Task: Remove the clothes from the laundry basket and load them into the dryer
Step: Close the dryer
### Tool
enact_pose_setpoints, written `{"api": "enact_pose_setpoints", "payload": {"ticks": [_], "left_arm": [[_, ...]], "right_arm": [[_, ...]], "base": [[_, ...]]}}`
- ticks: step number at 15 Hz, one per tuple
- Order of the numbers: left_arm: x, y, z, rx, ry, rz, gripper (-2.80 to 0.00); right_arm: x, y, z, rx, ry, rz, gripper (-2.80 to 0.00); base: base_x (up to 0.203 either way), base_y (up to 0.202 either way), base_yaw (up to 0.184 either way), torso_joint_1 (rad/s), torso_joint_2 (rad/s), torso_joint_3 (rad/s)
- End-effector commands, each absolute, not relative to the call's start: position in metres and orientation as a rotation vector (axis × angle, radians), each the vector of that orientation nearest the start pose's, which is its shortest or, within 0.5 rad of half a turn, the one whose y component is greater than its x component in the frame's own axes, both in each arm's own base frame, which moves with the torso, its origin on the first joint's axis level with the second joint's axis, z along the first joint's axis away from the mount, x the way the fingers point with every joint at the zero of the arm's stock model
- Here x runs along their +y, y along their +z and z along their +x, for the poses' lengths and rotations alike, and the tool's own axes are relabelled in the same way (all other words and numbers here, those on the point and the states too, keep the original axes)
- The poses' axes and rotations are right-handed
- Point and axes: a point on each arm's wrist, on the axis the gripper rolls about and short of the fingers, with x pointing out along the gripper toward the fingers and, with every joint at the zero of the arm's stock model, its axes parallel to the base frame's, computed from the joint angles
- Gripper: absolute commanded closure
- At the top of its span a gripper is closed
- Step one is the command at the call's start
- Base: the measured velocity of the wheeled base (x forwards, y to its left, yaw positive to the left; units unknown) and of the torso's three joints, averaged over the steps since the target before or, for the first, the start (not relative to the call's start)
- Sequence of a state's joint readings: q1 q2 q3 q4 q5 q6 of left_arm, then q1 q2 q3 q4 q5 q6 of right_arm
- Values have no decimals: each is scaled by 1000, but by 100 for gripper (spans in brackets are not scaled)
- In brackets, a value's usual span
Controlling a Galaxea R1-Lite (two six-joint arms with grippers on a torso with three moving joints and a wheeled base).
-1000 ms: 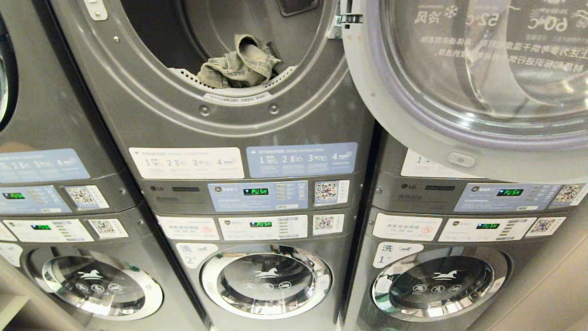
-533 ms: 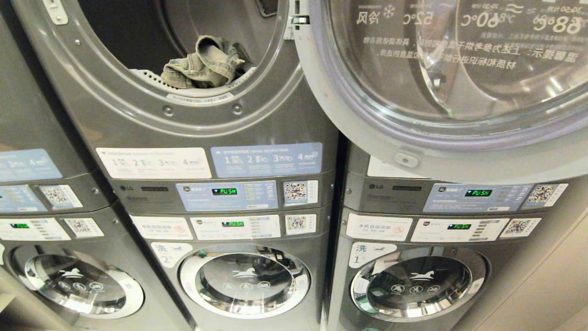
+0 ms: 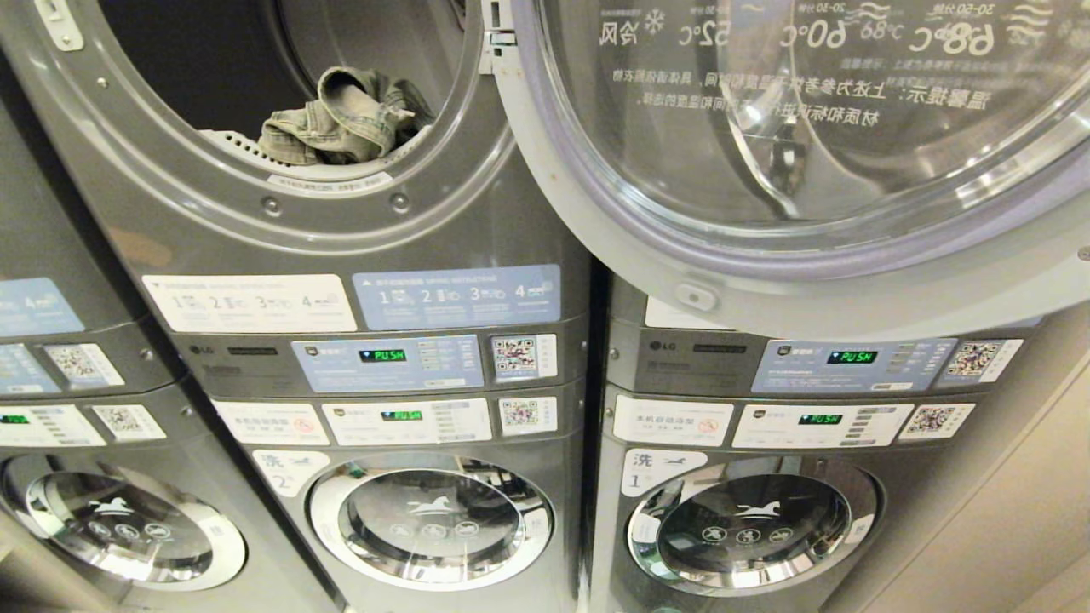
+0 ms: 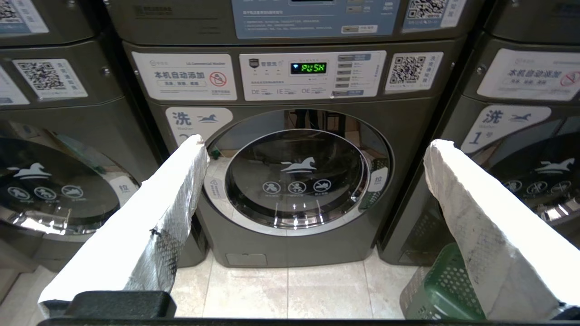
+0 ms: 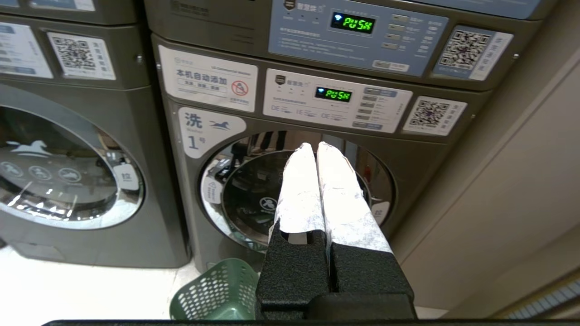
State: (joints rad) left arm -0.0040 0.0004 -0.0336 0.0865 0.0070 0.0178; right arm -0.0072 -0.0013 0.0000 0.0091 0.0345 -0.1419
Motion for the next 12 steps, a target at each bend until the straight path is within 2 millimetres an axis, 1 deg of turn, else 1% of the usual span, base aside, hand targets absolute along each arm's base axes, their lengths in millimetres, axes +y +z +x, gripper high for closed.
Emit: {"api": "enact_pose_setpoints", "payload": {"ticks": [1, 12], "left_arm": [[0, 76, -26, 52, 3, 13, -280], [0, 76, -26, 53, 3, 10, -280]], "right_arm": [[1, 75, -23, 7, 28, -144, 0], [1, 74, -23, 9, 25, -126, 0]], "base": [[0, 0, 0, 0, 0, 0], [0, 0, 0, 0, 0, 0]]}}
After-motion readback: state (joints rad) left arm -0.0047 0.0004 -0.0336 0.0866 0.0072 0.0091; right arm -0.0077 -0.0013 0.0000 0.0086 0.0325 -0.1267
